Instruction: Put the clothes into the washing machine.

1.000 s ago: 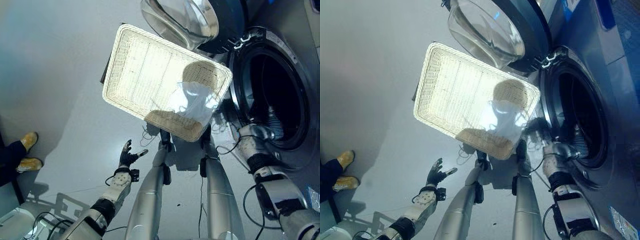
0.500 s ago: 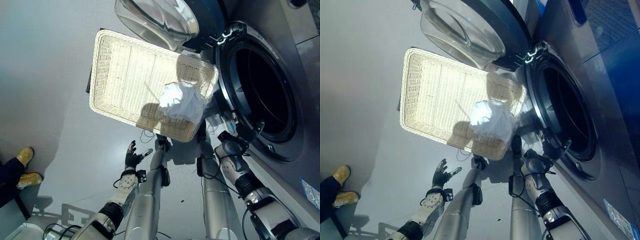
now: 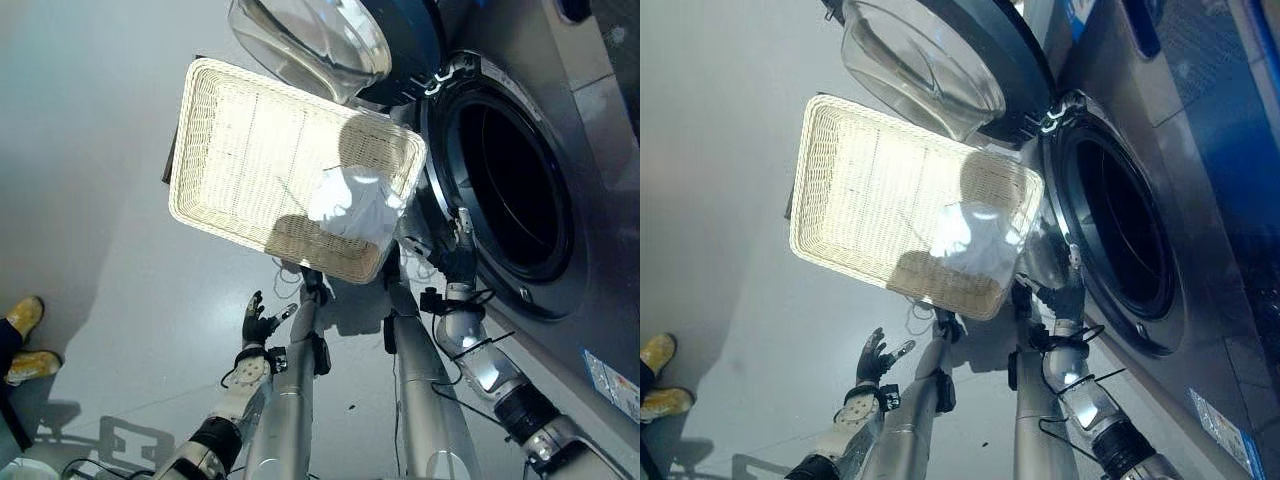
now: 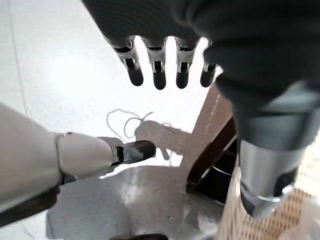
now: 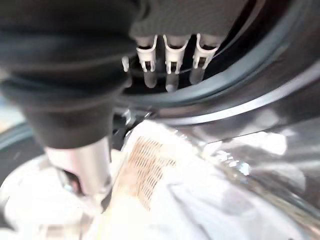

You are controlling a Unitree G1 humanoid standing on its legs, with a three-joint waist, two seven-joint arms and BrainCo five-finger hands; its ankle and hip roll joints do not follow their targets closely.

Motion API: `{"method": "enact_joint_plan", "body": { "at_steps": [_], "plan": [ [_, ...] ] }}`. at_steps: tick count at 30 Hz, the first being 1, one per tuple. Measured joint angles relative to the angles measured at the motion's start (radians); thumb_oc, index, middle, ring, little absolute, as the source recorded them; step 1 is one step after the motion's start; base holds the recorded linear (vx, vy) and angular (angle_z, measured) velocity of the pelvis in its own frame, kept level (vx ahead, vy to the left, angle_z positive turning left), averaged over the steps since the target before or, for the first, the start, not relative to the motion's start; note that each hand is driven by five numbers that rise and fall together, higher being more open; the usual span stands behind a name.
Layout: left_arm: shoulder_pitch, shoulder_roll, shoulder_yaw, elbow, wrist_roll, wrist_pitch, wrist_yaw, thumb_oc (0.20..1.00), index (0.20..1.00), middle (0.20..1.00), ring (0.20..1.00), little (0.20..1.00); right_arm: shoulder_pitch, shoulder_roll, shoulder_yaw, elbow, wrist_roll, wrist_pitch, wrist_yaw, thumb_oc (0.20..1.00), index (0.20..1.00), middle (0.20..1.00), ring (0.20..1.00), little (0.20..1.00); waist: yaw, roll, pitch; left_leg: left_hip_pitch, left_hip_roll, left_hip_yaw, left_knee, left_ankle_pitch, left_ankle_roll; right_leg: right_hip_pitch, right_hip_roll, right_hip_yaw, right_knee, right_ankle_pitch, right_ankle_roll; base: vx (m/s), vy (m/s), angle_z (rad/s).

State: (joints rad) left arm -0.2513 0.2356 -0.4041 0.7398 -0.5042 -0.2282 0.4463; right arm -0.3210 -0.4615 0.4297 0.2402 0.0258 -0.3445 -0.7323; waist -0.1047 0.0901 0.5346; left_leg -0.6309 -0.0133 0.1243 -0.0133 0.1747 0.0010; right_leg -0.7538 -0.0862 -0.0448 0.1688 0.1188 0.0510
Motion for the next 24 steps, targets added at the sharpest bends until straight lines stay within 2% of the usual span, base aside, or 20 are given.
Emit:
{"method": "enact_joint_plan", "body": {
  "at_steps": [5,7,8,9,10,11,13,16,17,20,21,22,23,24],
  "plan": [
    [-0.015,0.034,0.018,0.06,-0.001,-0.002,-0.043,1.0,1.0,1.0,1.0,1.0,-0.081,-0.135,0.037,0.0,-0.321,0.035,-0.026,1.0,1.0,1.0,1.0,1.0,0.012,-0.014,0.0,0.002,0.005,-0.042,0.017,0.004,-0.005,0.029,0.0,-0.028,0.0,-0.009,0.0,0.0,-0.062,0.17],
    [-0.015,0.034,0.018,0.06,-0.001,-0.002,-0.043,1.0,1.0,1.0,1.0,1.0,-0.081,-0.135,0.037,0.0,-0.321,0.035,-0.026,1.0,1.0,1.0,1.0,1.0,0.012,-0.014,0.0,0.002,0.005,-0.042,0.017,0.004,-0.005,0.029,0.0,-0.028,0.0,-0.009,0.0,-0.01,-0.039,0.13],
    [-0.02,0.054,0.024,0.088,-0.001,-0.001,-0.063,1.0,1.0,1.0,1.0,1.0,-0.165,-0.22,0.086,-0.009,-0.451,0.049,-0.019,1.0,1.0,1.0,1.0,1.0,0.017,-0.014,0.0,-0.002,0.009,-0.072,0.017,0.009,-0.011,0.04,0.002,-0.049,0.002,-0.017,0.008,-0.01,-0.05,0.23],
    [-0.02,0.054,0.024,0.088,-0.001,-0.001,-0.063,1.0,1.0,1.0,1.0,1.0,-0.165,-0.22,0.086,-0.009,-0.451,0.049,-0.019,1.0,1.0,1.0,1.0,1.0,0.017,-0.014,0.0,-0.002,0.009,-0.072,0.017,0.009,-0.011,0.04,0.002,-0.049,0.002,-0.017,0.008,-0.04,-0.156,0.37],
    [-0.039,0.071,0.024,0.11,-0.001,0.0,-0.075,1.0,1.0,1.0,1.0,1.0,-0.268,-0.313,0.114,-0.026,-0.526,0.057,-0.015,1.0,1.0,1.0,1.0,1.0,0.05,-0.015,0.0,-0.012,0.012,-0.091,0.021,0.016,-0.02,0.043,0.011,-0.057,0.003,-0.019,0.008,-0.03,-0.127,0.22],
    [-0.045,0.081,0.018,0.126,-0.001,-0.001,-0.084,1.0,1.0,1.0,1.0,1.0,-0.33,-0.347,0.171,-0.021,-0.541,0.078,0.001,1.0,1.0,1.0,1.0,1.0,0.061,-0.015,0.0,-0.018,0.014,-0.105,0.026,0.017,-0.023,0.044,0.011,-0.07,0.006,-0.024,0.009,-0.04,-0.152,0.36],
    [-0.085,0.101,-0.005,0.162,-0.001,0.008,-0.105,1.0,1.0,1.0,1.0,1.0,-0.435,-0.338,0.224,0.006,-0.568,0.106,0.068,1.0,1.0,1.0,1.0,1.0,0.07,-0.018,-0.001,-0.026,0.018,-0.13,0.032,0.024,-0.031,0.042,0.011,-0.097,0.032,-0.041,-0.01,-0.02,-0.075,0.32],
    [-0.085,0.101,-0.005,0.162,-0.001,0.008,-0.105,1.0,1.0,1.0,1.0,1.0,-0.435,-0.338,0.224,0.006,-0.568,0.106,0.068,1.0,1.0,1.0,1.0,1.0,0.07,-0.018,-0.001,-0.026,0.018,-0.13,0.032,0.024,-0.031,0.042,0.011,-0.097,0.032,-0.041,-0.01,0.0,-0.015,0.16],
    [-0.11,0.112,-0.007,0.164,-0.001,0.008,-0.125,1.0,1.0,1.0,1.0,1.0,-0.512,-0.338,0.332,0.043,-0.571,0.122,0.146,1.0,1.0,1.0,1.0,1.0,0.084,-0.019,-0.001,-0.037,0.027,-0.134,0.033,0.036,-0.034,0.04,0.011,-0.115,0.056,-0.061,-0.023,0.0,-0.004,0.34],
    [-0.119,0.121,-0.007,0.162,-0.001,0.01,-0.133,1.0,1.0,1.0,1.0,1.0,-0.497,-0.335,0.354,0.049,-0.573,0.131,0.174,1.0,1.0,1.0,1.0,1.0,0.099,-0.021,0.0,-0.043,0.023,-0.137,0.032,0.043,-0.028,0.036,0.008,-0.102,0.082,-0.078,-0.022,-0.01,-0.053,0.41],
    [-0.129,0.13,-0.008,0.176,-0.002,0.021,-0.142,1.0,1.0,1.0,1.0,1.0,-0.56,-0.34,0.445,0.071,-0.551,0.201,0.252,1.0,1.0,1.0,1.0,1.0,0.108,-0.021,0.0,-0.044,0.018,-0.139,0.035,0.046,-0.025,0.039,0.002,-0.111,0.084,-0.081,-0.017,0.0,-0.024,0.07],
    [-0.139,0.134,-0.007,0.179,-0.002,0.026,-0.143,1.0,1.0,1.0,1.0,1.0,-0.567,-0.338,0.466,0.089,-0.546,0.23,0.309,1.0,1.0,1.0,1.0,1.0,0.1,-0.022,0.0,-0.043,0.018,-0.14,0.036,0.047,-0.025,0.04,0.001,-0.111,0.086,-0.082,-0.017,0.0,-0.015,0.16],
    [-0.146,0.146,-0.006,0.168,-0.002,0.025,-0.144,1.0,1.0,1.0,1.0,1.0,-0.56,-0.318,0.442,0.098,-0.542,0.296,0.379,1.0,1.0,1.0,1.0,1.0,0.105,-0.022,0.0,-0.044,0.016,-0.151,0.036,0.048,-0.024,0.042,-0.001,-0.115,0.092,-0.086,-0.015,0.01,-0.017,0.19],
    [-0.148,0.151,-0.006,0.167,-0.002,0.026,-0.145,1.0,1.0,1.0,1.0,1.0,-0.555,-0.307,0.441,0.111,-0.541,0.332,0.412,1.0,1.0,1.0,1.0,1.0,0.105,-0.022,0.0,-0.043,0.016,-0.155,0.036,0.049,-0.024,0.044,-0.002,-0.118,0.094,-0.088,-0.014,0.01,-0.014,0.17]
  ]
}}
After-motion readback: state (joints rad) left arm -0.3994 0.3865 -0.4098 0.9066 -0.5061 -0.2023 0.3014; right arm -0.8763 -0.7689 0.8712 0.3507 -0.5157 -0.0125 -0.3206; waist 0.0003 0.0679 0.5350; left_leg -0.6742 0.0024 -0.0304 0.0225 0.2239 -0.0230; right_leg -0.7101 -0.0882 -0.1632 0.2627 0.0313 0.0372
